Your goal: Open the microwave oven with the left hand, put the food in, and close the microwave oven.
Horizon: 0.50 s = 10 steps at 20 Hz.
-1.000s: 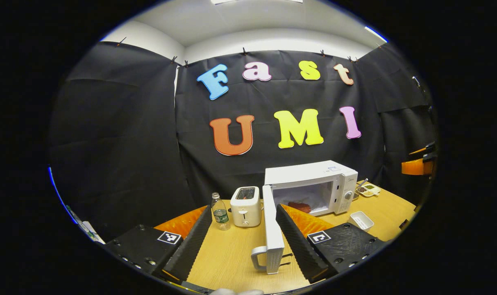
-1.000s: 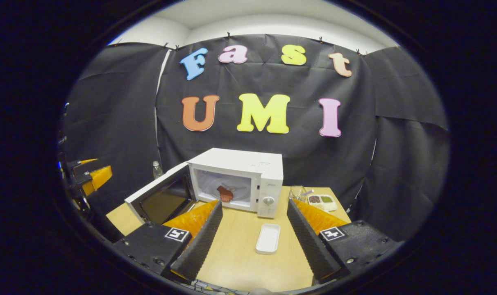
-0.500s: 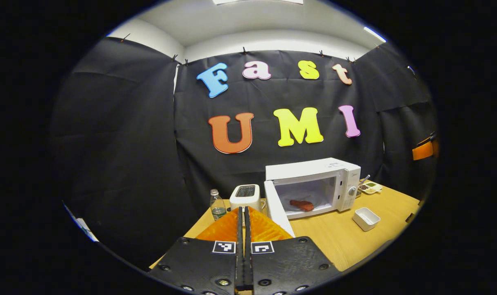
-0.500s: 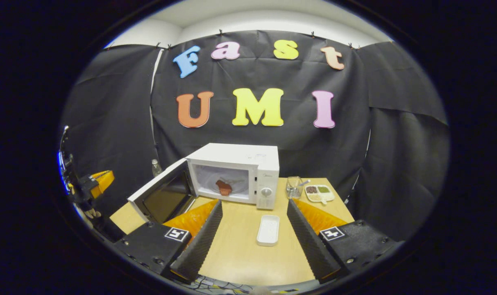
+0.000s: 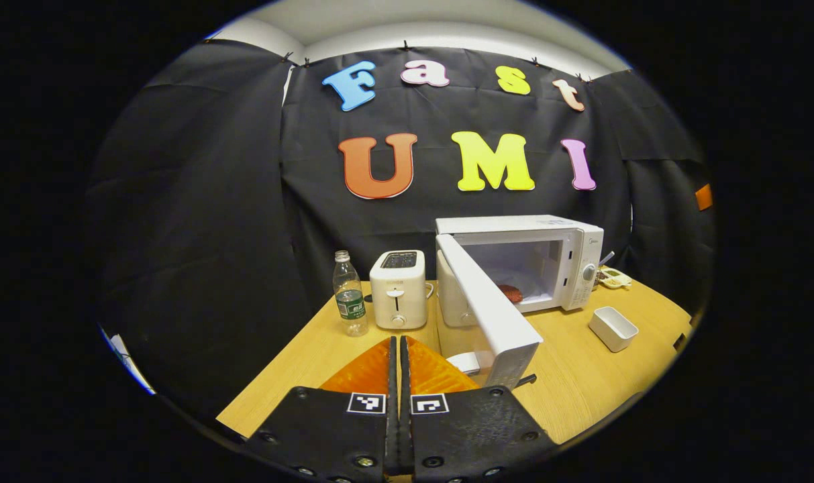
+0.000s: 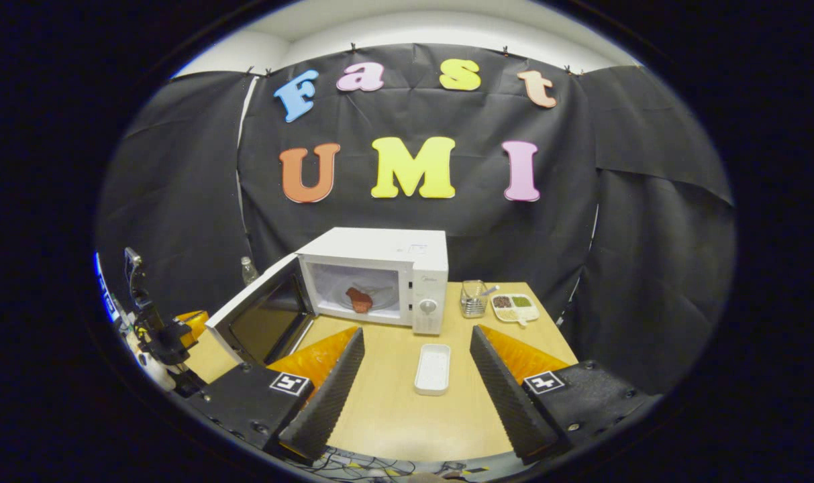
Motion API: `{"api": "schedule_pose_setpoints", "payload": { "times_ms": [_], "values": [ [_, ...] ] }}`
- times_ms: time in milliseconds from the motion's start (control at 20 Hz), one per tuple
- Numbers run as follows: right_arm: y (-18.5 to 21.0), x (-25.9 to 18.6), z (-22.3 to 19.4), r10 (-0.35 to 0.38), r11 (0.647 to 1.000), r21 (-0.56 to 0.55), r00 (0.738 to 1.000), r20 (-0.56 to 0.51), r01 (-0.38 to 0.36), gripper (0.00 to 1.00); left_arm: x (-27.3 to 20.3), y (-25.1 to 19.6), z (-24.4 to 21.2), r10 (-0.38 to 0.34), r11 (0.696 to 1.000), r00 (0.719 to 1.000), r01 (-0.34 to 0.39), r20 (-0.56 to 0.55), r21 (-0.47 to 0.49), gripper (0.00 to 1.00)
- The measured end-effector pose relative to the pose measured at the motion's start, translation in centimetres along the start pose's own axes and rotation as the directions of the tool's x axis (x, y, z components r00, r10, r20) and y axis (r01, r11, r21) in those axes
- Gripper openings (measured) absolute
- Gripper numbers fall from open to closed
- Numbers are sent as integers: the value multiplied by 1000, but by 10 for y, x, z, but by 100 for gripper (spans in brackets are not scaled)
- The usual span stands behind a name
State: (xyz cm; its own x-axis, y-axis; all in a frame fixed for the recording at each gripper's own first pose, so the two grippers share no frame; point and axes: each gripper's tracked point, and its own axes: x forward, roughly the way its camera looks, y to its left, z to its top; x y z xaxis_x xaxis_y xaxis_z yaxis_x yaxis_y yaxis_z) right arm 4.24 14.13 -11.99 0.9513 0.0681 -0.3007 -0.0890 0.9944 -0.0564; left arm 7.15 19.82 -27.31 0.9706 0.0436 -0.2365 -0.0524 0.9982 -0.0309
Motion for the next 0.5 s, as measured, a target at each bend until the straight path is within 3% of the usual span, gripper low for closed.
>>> {"api": "schedule_pose_setpoints", "payload": {
  "times_ms": [250, 450, 500],
  "values": [
    [-10, 5, -2, 0, 1000, 1, 1000, -20, 0, 100, 4, -20, -12, -16, 1000, 999, 15, -33, -3, 0],
    [-24, 5, 1, -15, 1000, 9, 1000, -19, 15, 100, 5, -64, -11, -92, 996, 995, 91, -33, -9, 0],
    [-28, 4, 1, -17, 1000, 13, 1000, -19, 18, 91, 6, -77, -13, -117, 993, 992, 117, -38, -10, 0]
  ]
}}
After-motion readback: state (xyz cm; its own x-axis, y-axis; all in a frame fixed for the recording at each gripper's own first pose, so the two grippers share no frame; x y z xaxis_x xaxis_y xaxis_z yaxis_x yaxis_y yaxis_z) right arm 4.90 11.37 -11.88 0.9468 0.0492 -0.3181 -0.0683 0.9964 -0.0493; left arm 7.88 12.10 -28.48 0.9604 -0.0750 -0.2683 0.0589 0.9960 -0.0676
